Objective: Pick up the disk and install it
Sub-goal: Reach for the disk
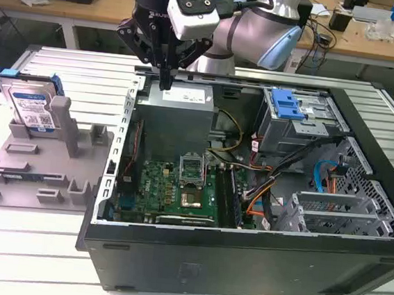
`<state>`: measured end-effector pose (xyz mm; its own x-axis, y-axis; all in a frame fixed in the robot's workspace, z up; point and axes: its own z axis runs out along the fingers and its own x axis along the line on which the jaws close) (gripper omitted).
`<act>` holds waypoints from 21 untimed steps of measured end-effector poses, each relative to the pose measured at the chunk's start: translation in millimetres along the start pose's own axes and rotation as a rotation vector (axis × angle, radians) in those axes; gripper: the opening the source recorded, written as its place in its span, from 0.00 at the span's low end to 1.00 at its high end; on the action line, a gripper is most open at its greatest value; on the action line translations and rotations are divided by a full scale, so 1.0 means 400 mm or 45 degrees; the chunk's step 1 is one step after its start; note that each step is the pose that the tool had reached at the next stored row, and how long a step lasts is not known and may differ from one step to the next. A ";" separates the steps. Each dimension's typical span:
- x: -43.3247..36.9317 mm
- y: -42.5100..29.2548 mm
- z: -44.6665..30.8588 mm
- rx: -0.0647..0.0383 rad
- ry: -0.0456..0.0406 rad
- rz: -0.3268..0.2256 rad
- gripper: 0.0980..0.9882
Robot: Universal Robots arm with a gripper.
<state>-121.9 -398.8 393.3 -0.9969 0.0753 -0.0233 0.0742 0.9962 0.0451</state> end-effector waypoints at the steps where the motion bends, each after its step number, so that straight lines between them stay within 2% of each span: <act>1: 0.000 0.000 0.000 0.000 0.000 0.000 0.01; 15: 0.004 0.000 0.000 0.000 0.000 0.000 0.01; 17: 0.017 0.000 0.000 0.000 0.000 0.000 0.01; 21: 0.079 0.006 -0.001 0.000 0.001 -0.001 0.01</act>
<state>-153.3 -394.1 393.1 -0.9969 0.0749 -0.0229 0.0738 0.9963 0.0451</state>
